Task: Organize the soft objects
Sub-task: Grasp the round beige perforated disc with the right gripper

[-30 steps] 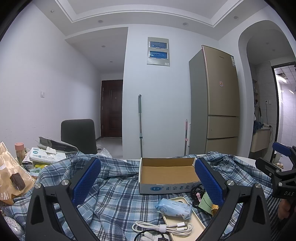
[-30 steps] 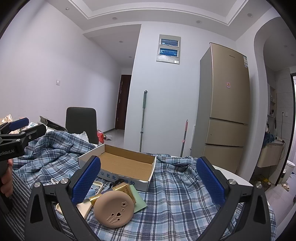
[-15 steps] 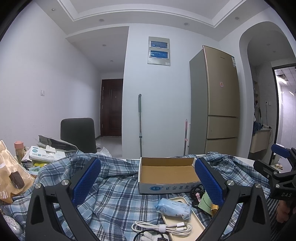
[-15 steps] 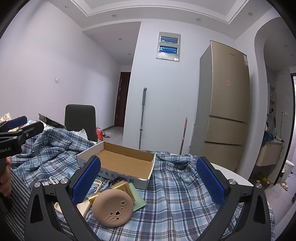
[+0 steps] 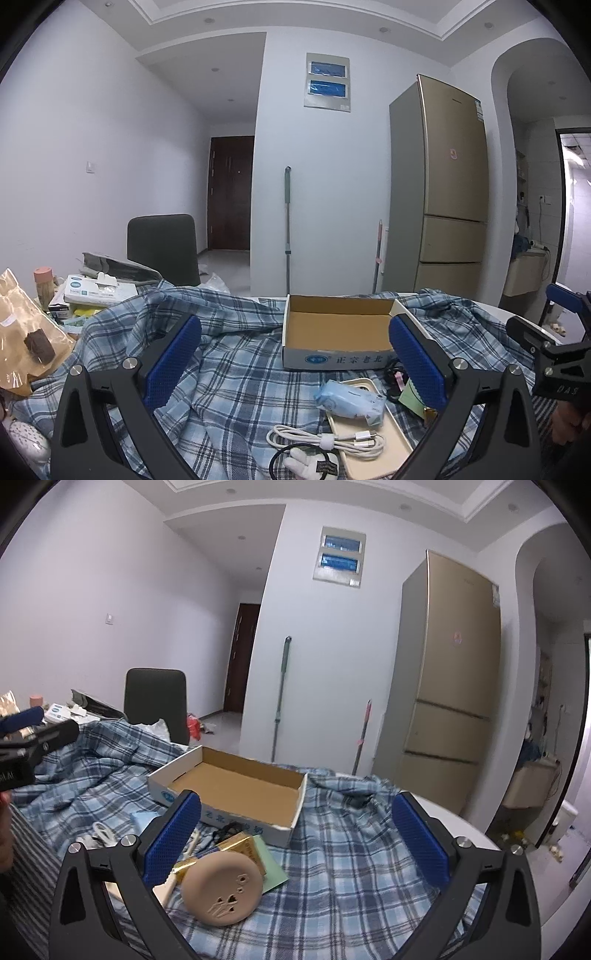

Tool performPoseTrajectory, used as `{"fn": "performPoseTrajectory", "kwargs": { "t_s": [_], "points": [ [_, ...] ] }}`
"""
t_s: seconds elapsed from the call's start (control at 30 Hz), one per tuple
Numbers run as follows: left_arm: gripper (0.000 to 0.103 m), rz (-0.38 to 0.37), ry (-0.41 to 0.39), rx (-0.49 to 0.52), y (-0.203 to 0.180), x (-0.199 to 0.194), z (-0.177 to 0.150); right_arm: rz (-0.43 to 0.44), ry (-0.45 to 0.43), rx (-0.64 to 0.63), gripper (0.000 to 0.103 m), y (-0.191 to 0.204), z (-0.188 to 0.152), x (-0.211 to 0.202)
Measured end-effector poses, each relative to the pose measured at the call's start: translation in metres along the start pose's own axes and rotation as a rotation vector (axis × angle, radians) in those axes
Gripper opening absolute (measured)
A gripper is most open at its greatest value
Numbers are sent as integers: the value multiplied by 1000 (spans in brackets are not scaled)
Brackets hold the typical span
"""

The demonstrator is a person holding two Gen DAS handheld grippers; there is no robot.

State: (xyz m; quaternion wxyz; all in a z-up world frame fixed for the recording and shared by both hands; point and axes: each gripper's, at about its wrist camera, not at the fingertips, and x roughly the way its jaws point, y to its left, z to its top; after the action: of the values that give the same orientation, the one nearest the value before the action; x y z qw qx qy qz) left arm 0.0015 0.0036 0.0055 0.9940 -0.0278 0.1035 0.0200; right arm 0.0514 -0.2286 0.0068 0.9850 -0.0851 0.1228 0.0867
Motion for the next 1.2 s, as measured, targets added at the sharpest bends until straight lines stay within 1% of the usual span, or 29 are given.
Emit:
{"fn": "performPoseTrajectory", "kwargs": {
  "t_s": [0.13, 0.23, 0.27, 0.33, 0.37, 0.4, 0.5, 0.57, 0.63, 0.73, 0.8, 0.9, 0.97, 1.0, 1.03, 1.1, 1.17, 1.2],
  "points": [
    [103, -7, 22, -14, 2, -4, 6, 52, 50, 41, 103, -5, 10, -3],
    [103, -30, 53, -49, 6, -4, 9, 87, 124, 66, 103, -8, 17, 3],
    [103, -23, 62, -52, 7, -3, 10, 91, 164, 68, 103, -8, 18, 9],
    [103, -13, 74, -49, 6, 1, 10, 84, 289, 45, 103, -5, 14, 28],
    [103, -9, 83, -47, 6, 3, 9, 113, 333, 48, 103, -4, 10, 36],
    [103, -8, 99, -46, 6, 6, 8, 143, 364, 60, 101, -4, 6, 43],
    [103, -14, 132, -56, 8, 15, 5, 179, 466, 90, 94, 0, -10, 63],
    [103, -16, 154, -72, 12, 21, 3, 213, 493, 111, 94, 4, -17, 70],
    [103, -5, 151, -82, 16, 22, 1, 244, 518, 102, 93, 11, -22, 76],
    [103, 18, 106, -80, 18, 17, 3, 270, 571, 62, 92, 22, -29, 87],
    [103, 13, 103, -90, 21, 16, 4, 287, 597, 74, 82, 24, -35, 93],
    [103, 0, 121, -106, 23, 18, 4, 310, 644, 109, 75, 21, -42, 98],
    [103, -3, 132, -110, 24, 20, 4, 332, 649, 124, 71, 19, -45, 95],
    [103, -4, 136, -110, 24, 21, 4, 337, 645, 122, 67, 18, -45, 93],
    [103, -6, 140, -110, 24, 22, 3, 337, 639, 120, 64, 17, -45, 90],
    [103, -11, 148, -112, 23, 23, 2, 338, 628, 120, 45, 16, -43, 84],
    [103, -12, 153, -110, 22, 24, 1, 315, 621, 115, 38, 16, -39, 79],
    [103, -11, 154, -109, 22, 24, 1, 285, 616, 101, 38, 15, -37, 76]
  ]
}}
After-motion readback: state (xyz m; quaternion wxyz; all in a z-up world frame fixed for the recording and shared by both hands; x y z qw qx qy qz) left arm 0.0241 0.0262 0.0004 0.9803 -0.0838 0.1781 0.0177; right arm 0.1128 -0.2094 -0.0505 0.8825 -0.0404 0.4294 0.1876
